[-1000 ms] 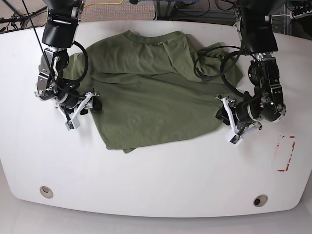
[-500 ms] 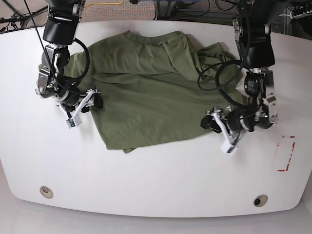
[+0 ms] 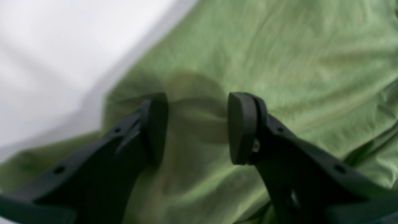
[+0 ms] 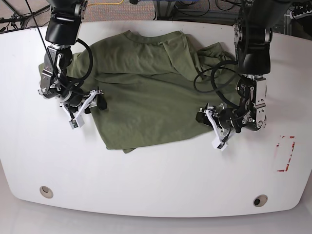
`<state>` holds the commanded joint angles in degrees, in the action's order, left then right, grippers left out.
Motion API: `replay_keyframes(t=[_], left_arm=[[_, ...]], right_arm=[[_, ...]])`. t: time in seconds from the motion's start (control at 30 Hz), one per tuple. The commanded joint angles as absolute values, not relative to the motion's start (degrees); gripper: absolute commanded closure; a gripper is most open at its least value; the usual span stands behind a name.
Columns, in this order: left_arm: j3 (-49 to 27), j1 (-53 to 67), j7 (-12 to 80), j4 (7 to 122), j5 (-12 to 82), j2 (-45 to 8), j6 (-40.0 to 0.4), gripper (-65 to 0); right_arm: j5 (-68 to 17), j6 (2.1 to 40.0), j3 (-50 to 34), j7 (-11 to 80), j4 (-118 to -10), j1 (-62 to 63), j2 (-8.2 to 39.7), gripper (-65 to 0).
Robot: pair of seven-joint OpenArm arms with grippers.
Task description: Fold the T-shirt properly
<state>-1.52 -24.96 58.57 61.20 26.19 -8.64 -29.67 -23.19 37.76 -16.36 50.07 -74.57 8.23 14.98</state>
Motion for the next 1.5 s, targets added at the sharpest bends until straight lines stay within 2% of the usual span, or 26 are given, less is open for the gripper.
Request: replay_keyframes(t=[0.13, 0.33, 0.4, 0.47, 0.6, 0.73, 0.9, 0.93, 1.0, 1.5], left_arm=[[-3.03, -25.94, 58.81, 57.51, 27.53, -11.62, -28.95, -33.8], [-2.89, -26.20, 59.21, 57.26, 28.20, -13.08, -29.17, -34.5], [-2.21, -26.23, 59.33, 57.67, 28.24, -13.25, -29.47, -34.1], [-0.73, -25.81, 59.63, 58.73, 28.57, -13.47, -31.67, -30.7], [-0.08, -25.52, 59.46, 58.85, 28.47, -13.66, -33.34, -24.5], [0.47, -25.43, 59.01, 57.75, 28.16, -13.92, -34.01, -22.2], [2.38, -26.14, 56.52, 53.24, 27.28, -14.39, -32.33, -24.3], [1.89, -23.52, 56.92, 54.81, 29.23, -13.85, -33.80, -22.6], [1.80, -22.90, 56.92, 55.08, 29.23, -13.85, -33.80, -22.6], [1.80, -22.55, 56.92, 55.16, 29.23, -13.85, -33.80, -22.6]], right_arm=[[-23.10, 37.80, -16.68, 50.49, -74.47, 8.09, 15.07, -34.2], [-23.21, 37.82, -16.66, 50.58, -74.42, 7.97, 15.01, -34.4], [-23.24, 37.88, -16.57, 50.48, -74.46, 7.93, 14.99, -34.5], [-23.29, 37.58, -17.00, 50.29, -74.70, 8.00, 14.96, -34.2], [-23.37, 37.52, -17.20, 50.28, -74.77, 8.07, 14.92, -33.5], [-23.38, 37.49, -17.46, 50.35, -74.73, 8.08, 14.90, -32.0], [-23.25, 37.93, -17.93, 50.02, -74.62, 7.76, 15.06, -33.1], [-23.60, 36.97, -17.01, 49.98, -74.07, 7.08, 12.35, -32.7], [-23.60, 36.97, -17.01, 49.98, -74.07, 7.08, 11.82, -32.7], [-23.60, 36.97, -16.92, 49.98, -74.51, 7.34, 11.47, -32.7]])
